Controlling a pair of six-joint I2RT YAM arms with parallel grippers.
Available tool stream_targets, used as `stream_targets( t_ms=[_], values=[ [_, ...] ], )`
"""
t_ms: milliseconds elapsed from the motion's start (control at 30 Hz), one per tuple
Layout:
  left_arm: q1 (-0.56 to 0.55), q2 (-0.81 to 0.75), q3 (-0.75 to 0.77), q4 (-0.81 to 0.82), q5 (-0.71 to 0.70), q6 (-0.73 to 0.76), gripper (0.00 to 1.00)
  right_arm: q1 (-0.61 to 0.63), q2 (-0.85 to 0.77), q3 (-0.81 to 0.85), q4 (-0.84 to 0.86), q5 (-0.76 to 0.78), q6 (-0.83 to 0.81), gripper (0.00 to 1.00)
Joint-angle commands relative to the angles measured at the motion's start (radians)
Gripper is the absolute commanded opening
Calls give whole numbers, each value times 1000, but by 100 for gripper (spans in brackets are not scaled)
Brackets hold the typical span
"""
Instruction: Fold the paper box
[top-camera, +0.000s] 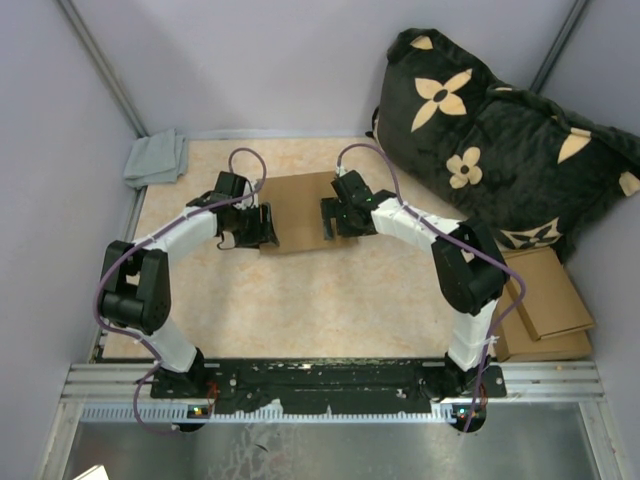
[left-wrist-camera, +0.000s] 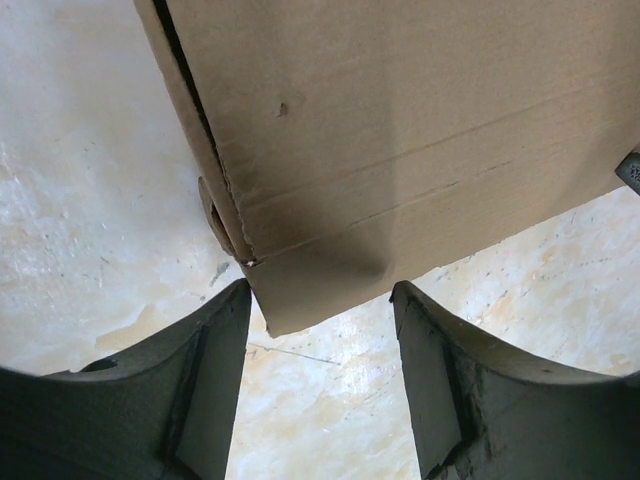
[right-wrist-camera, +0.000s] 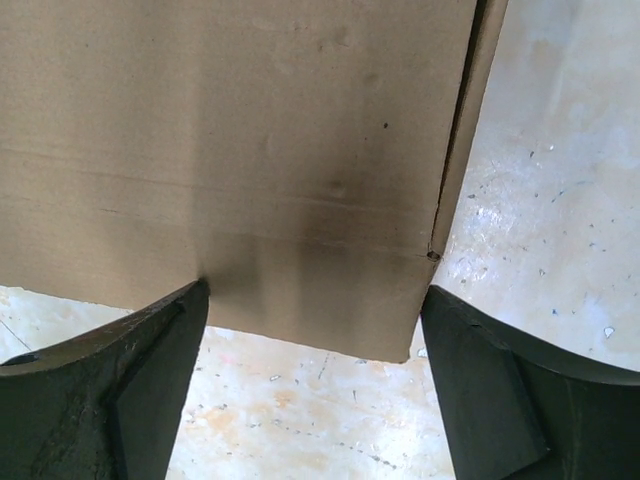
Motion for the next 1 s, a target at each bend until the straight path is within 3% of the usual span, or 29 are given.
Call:
stream_targets(
  t_ms=[0, 333, 967],
  values=[
    [-8, -21, 63, -65, 56, -8, 64, 1, -55, 57, -52, -34, 23, 85],
    [-8, -21, 152, -196, 74, -6, 61, 1, -53, 135, -168, -49, 41, 84],
    [-6, 19, 174, -251, 58, -2, 61, -1, 12, 277, -323, -102, 68, 84]
  ],
)
